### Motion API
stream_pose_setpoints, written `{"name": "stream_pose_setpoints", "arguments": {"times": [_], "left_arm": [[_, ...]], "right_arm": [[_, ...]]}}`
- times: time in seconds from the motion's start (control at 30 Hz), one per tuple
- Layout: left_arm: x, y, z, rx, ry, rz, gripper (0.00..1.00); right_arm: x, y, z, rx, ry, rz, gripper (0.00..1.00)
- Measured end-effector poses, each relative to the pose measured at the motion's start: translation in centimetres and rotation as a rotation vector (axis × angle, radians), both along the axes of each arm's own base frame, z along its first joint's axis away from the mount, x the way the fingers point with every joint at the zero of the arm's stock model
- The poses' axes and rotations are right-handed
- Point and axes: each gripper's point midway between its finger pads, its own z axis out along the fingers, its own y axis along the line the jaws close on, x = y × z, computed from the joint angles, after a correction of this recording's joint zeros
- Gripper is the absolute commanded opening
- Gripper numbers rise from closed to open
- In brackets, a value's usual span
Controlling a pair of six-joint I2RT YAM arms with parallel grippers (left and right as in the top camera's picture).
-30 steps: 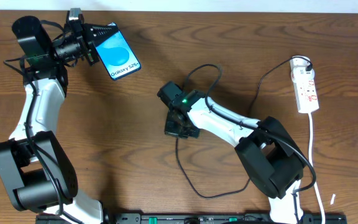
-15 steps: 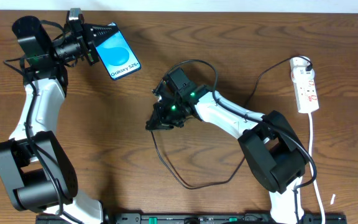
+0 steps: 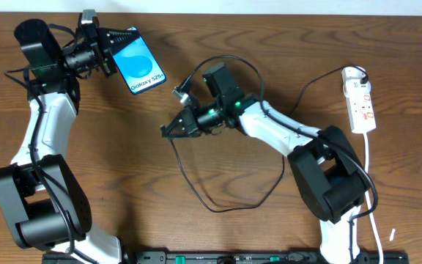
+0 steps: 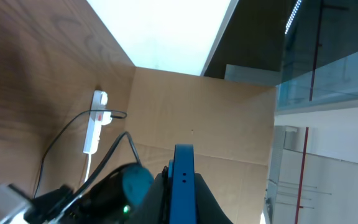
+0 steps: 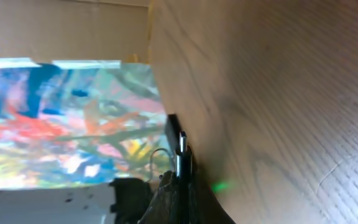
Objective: Plug charger to phone and switch on socket
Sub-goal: 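Lift the cable plug with the right gripper toward the phone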
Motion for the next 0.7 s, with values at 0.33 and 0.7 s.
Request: {"name": "stream_pose_setpoints", "arguments": {"times": [0.33,0.7], "left_arm": [[0.0,0.0,0.0,0.000,0.000,0.000,0.07],[0.1,0.0,0.0,0.001,0.000,0.006,0.07]], "right_arm": [[-2.3,-1.7,3.9,0.250,-0.005,0.203,0.01],[-2.5,-1.8,5.1,0.339,-0.077,0.256,0.01]]}}
